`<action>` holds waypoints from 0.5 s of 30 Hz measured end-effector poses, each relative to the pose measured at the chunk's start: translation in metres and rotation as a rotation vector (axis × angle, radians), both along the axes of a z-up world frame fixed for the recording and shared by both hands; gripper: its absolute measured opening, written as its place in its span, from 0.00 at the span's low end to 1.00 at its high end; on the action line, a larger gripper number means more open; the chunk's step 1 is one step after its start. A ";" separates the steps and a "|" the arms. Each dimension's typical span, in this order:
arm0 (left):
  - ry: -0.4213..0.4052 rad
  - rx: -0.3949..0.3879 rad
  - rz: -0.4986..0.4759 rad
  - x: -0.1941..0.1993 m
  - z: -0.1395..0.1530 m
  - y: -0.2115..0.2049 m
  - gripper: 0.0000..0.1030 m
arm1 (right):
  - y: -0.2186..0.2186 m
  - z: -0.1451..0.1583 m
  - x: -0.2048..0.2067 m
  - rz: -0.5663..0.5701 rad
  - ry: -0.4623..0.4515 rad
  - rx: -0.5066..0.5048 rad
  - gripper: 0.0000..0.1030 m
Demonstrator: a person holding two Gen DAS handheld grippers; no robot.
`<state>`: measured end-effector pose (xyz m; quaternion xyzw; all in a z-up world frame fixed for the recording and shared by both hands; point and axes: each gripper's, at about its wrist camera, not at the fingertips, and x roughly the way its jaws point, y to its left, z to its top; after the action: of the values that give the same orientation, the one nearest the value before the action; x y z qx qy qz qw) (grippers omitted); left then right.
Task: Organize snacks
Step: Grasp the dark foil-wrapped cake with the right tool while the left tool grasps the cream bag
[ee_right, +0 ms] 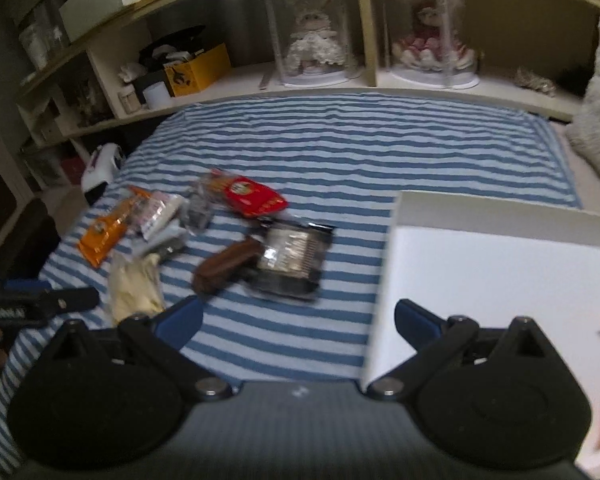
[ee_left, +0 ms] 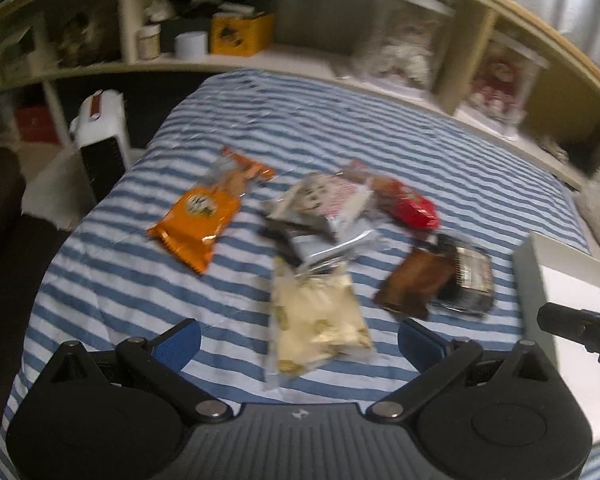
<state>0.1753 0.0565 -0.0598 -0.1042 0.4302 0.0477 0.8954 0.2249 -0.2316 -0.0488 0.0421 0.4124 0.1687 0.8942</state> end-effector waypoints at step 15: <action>0.039 -0.007 -0.023 0.038 -0.050 -0.009 1.00 | 0.016 -0.051 0.067 -0.126 -0.006 0.124 0.97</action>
<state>0.2133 0.0472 -0.1093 -0.1015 0.4490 0.0378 0.8869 0.2915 -0.2152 -0.0997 0.1226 0.3952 0.1374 0.9000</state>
